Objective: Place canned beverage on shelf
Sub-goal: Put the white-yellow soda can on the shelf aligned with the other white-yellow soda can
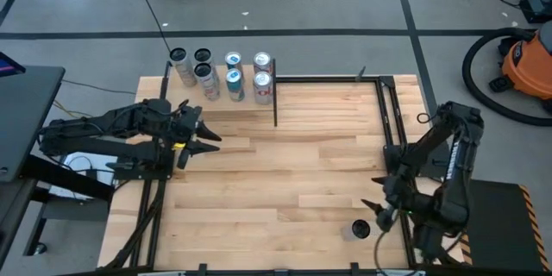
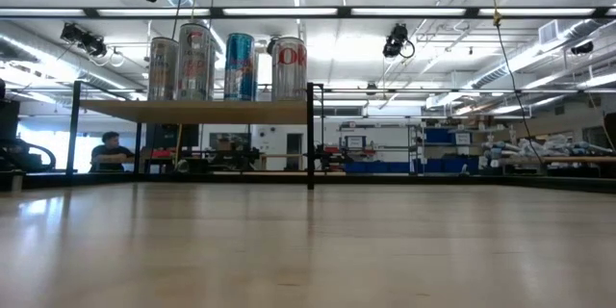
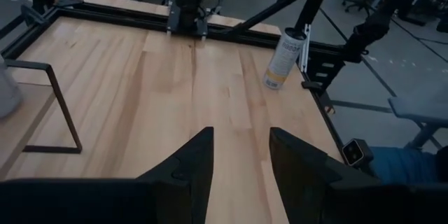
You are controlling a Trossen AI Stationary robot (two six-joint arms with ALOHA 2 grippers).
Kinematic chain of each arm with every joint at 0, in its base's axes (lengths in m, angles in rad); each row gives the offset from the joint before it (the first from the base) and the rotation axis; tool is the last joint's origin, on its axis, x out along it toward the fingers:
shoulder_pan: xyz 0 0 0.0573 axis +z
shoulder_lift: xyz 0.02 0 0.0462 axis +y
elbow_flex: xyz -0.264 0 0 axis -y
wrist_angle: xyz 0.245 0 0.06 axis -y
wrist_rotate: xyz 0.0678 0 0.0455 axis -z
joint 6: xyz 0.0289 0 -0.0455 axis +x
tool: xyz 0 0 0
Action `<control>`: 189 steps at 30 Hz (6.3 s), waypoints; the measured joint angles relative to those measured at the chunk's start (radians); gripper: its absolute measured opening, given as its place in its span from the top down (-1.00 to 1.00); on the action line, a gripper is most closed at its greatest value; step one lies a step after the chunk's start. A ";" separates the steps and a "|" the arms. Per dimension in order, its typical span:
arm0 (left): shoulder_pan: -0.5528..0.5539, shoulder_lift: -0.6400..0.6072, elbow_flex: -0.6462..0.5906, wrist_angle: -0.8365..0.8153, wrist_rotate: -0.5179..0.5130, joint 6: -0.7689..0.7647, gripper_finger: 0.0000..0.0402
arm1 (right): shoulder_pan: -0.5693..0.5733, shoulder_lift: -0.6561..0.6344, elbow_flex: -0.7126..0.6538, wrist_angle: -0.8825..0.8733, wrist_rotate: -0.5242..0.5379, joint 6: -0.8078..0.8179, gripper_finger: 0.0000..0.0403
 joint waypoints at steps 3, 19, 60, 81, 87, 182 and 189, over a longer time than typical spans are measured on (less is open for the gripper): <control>0.000 0.000 0.000 0.007 0.000 -0.001 0.28 | 0.064 -0.018 -0.050 0.003 -0.016 0.033 -0.74; 0.001 0.001 0.000 0.090 0.000 -0.027 0.28 | 0.264 -0.036 -0.282 0.366 -0.051 0.056 -0.74; 0.001 0.001 0.000 0.091 0.000 -0.052 0.28 | 0.258 -0.086 -0.577 1.095 0.072 -0.222 -0.74; 0.000 0.001 0.000 0.093 0.000 -0.052 0.28 | 0.096 0.040 -0.722 1.554 0.053 -0.550 -0.74; 0.001 0.001 0.000 0.093 0.000 -0.052 0.28 | 0.031 0.104 -0.722 1.636 0.035 -0.551 -0.74; 0.000 0.085 0.000 0.090 -0.008 -0.049 0.28 | -0.327 0.100 -0.723 1.730 -0.138 -0.847 -0.30; 0.001 0.085 0.000 0.090 -0.008 -0.049 0.28 | -0.299 0.100 -0.722 1.729 -0.130 -0.865 -0.45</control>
